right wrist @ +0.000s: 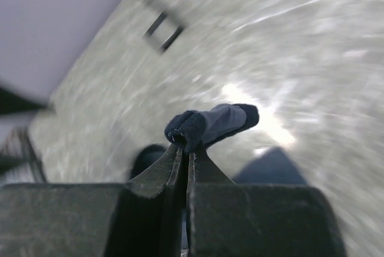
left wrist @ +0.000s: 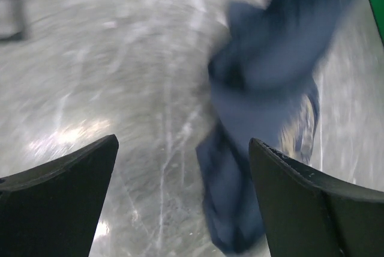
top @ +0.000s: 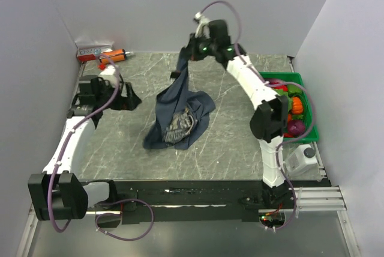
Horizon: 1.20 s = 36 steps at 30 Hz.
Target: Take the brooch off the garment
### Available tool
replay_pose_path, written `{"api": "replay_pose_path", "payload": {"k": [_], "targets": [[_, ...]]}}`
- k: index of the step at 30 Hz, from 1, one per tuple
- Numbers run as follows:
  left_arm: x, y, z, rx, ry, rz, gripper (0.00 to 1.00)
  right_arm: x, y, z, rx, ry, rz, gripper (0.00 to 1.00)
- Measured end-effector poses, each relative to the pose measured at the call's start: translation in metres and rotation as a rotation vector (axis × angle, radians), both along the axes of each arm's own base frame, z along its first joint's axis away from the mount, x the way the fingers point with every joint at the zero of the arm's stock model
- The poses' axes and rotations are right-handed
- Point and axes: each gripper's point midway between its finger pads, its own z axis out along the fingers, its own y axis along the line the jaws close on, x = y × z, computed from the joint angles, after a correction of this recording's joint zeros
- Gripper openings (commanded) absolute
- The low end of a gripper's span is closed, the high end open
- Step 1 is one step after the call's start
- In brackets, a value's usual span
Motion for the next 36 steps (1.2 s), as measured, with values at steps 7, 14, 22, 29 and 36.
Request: {"api": "replay_pose_path", "payload": {"k": [7,14,22,29,36], "targets": [[-0.007,-0.077,-0.034,0.103,-0.013,-0.384,0.97,0.005,-0.048,0.069,0.072,-0.045,-0.182,0.0],[0.041,-0.094,-0.084,0.048,0.114,-0.379,0.95,-0.007,-0.051,0.057,0.062,0.001,-0.168,0.0],[0.126,-0.14,-0.045,-0.215,0.029,-0.489,0.86,-0.019,-0.066,0.009,-0.031,0.07,-0.16,0.0],[0.147,-0.166,-0.087,-0.349,0.112,-0.576,0.82,-0.045,-0.079,0.003,-0.077,0.082,-0.151,0.0],[0.165,-0.182,-0.137,-0.443,0.215,-0.534,0.8,-0.051,-0.084,0.012,-0.086,0.049,-0.148,0.0]]}}
